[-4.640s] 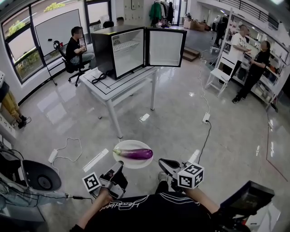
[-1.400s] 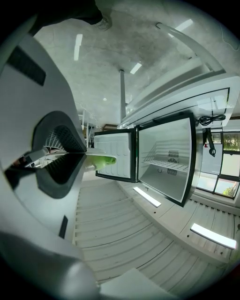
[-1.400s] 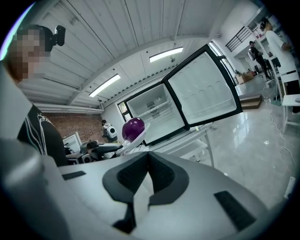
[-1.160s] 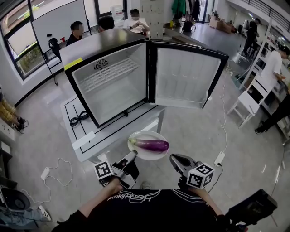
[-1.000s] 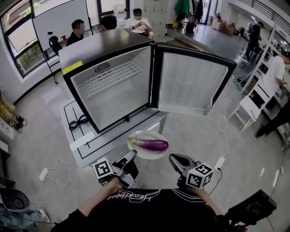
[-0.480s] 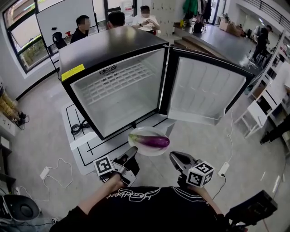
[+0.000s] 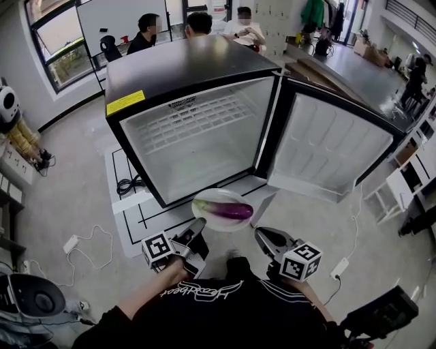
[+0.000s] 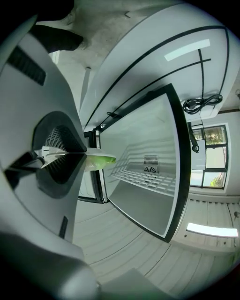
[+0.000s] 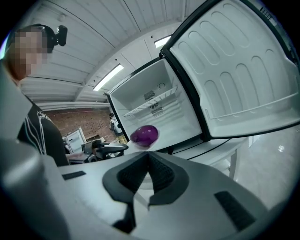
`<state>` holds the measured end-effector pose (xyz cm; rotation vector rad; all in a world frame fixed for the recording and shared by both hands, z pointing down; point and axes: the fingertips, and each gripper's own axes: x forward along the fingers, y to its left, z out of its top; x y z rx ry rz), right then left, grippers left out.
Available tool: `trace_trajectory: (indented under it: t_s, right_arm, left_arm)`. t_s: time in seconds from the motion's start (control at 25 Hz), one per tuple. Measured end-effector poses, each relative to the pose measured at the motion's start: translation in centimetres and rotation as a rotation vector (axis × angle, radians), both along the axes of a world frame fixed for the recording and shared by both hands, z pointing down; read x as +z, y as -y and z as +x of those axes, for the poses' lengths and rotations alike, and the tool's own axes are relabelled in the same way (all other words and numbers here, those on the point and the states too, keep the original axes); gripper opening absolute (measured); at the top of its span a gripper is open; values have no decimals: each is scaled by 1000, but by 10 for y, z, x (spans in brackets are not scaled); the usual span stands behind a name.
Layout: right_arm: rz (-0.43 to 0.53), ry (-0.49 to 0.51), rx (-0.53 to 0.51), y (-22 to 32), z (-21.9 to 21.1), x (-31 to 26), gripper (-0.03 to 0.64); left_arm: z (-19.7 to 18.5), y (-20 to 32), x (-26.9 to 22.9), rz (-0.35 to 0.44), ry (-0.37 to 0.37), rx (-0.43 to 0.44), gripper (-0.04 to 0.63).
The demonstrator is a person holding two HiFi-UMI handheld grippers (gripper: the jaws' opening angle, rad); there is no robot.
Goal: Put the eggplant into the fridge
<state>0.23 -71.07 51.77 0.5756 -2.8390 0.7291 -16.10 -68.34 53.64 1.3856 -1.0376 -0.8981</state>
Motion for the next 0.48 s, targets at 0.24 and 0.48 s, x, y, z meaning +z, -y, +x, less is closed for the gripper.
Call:
trace_trajectory:
  t_s: [0.24, 0.48]
  right_arm:
    - [-2, 1, -71, 31, -27, 0, 6]
    - [-12, -33, -146, 60, -42, 6, 6]
  left_arm:
    - [-21, 23, 5, -26, 9, -75, 17]
    - [-37, 55, 11, -62, -5, -145, 17]
